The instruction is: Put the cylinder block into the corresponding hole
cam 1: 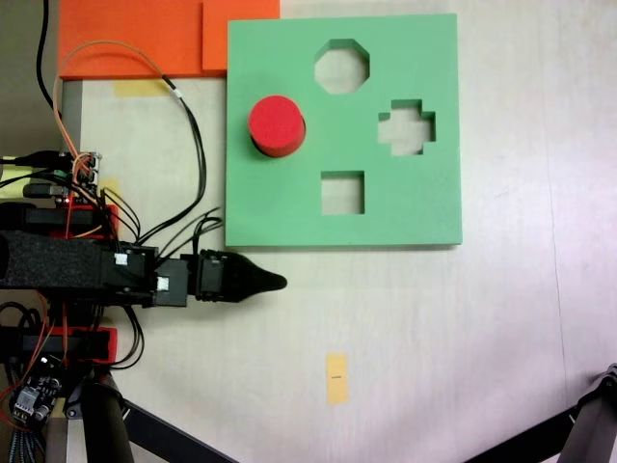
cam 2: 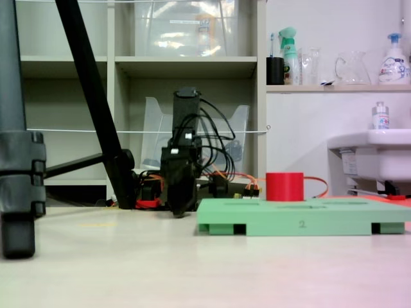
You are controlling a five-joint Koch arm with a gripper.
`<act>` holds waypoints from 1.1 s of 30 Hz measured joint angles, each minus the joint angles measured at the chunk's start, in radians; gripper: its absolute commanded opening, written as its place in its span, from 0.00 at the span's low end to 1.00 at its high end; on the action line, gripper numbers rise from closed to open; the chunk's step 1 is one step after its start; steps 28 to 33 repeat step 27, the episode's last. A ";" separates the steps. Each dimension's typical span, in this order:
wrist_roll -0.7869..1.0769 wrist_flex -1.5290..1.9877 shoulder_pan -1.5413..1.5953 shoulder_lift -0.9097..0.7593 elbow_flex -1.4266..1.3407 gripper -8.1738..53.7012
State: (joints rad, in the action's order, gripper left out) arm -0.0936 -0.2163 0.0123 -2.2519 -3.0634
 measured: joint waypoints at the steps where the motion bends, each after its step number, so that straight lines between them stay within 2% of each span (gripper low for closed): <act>1: 0.000 -0.035 0.002 0.002 0.000 0.70; 6: 0.000 0.084 0.005 0.000 0.000 0.71; 9: 0.005 0.169 0.005 0.002 0.000 0.69; 33: 0.005 0.173 0.005 0.000 0.000 0.69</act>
